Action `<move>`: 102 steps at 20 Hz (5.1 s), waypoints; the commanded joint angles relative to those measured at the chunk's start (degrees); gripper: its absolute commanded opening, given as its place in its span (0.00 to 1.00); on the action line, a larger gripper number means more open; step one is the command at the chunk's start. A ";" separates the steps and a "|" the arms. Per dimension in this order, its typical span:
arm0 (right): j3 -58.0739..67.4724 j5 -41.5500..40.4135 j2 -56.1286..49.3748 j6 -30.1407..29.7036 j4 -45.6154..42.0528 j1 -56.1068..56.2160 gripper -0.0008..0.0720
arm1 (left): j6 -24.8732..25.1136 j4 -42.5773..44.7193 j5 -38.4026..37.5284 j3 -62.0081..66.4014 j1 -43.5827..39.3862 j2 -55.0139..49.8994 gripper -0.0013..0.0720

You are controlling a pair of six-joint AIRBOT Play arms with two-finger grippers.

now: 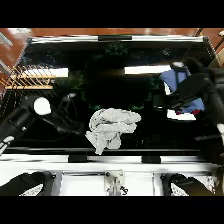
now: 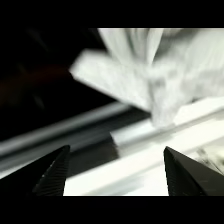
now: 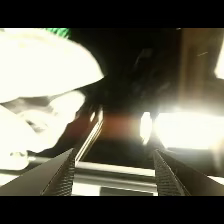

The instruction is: Fold the shirts.

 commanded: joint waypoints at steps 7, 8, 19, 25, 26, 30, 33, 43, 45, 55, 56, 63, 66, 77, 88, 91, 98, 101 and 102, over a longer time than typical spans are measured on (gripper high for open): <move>-1.92 1.49 -16.00 -2.47 8.50 0.00 0.83 | 1.99 -18.47 24.06 -18.60 -11.41 -1.31 1.00; -1.92 1.46 -16.57 -2.45 8.52 0.00 0.83 | 0.92 -18.49 26.01 -18.60 -12.50 -2.43 1.00; -3.93 4.07 -18.88 -2.10 8.96 0.00 0.93 | 3.08 -24.22 32.54 -18.01 -12.50 -7.41 0.06; -4.68 12.59 -25.35 -2.01 21.07 0.07 0.93 | 6.43 -20.94 25.79 -16.63 -10.05 -4.98 0.06; -4.68 14.25 -26.36 -2.03 22.80 0.07 0.93 | 6.45 -20.46 25.22 -16.63 -10.05 -4.33 0.06; -4.68 17.38 -28.70 -0.98 23.15 0.07 0.87 | 6.45 -20.48 24.74 -16.61 -9.99 -2.14 0.06; -4.63 17.55 -28.55 -0.55 23.10 0.04 0.11 | 6.45 -18.27 23.89 -15.93 -7.56 -0.79 0.06; 19.28 30.69 -0.33 -16.33 8.96 0.02 0.11 | 5.46 25.77 6.27 34.99 6.78 8.50 0.06; 23.89 37.29 6.16 -16.31 9.01 0.02 0.11 | 6.12 25.83 8.20 49.66 7.08 9.53 0.06; 28.39 36.39 21.62 -12.57 3.56 0.00 0.11 | 6.67 31.01 3.61 60.35 7.04 18.16 0.06; 28.39 34.21 21.62 -12.20 2.64 0.00 0.11 | 6.67 31.78 3.85 60.13 7.04 18.01 0.06; 28.37 5.40 14.34 -11.26 1.01 0.02 0.11 | 6.54 37.59 20.31 60.13 7.04 9.35 0.06; 28.37 1.90 8.94 -10.03 0.92 0.02 0.11 | 6.23 37.35 21.38 60.13 7.04 0.76 0.06; 28.37 2.69 -16.41 -6.38 0.96 0.02 0.11 | 0.17 23.89 -5.81 60.13 6.91 -35.45 0.58; 28.39 -0.02 -17.55 -6.43 -0.74 0.02 0.11 | 7.17 4.42 -16.57 45.51 6.97 -20.04 0.78; 28.39 -0.50 -17.55 -6.47 -0.76 0.02 0.11 | 6.25 -1.16 -9.38 20.94 7.04 -8.33 0.78; 28.39 1.42 -17.57 -6.47 -0.52 0.02 0.11 | -5.38 -14.78 13.09 -26.88 7.02 14.82 0.79; 28.39 1.42 -17.55 -6.47 -0.52 0.02 0.11 | -6.67 -20.52 21.38 -32.35 6.91 13.77 0.87; 28.39 1.40 -17.57 -6.47 -0.52 0.02 0.11 | -6.43 -21.57 23.02 -32.63 6.91 12.85 0.86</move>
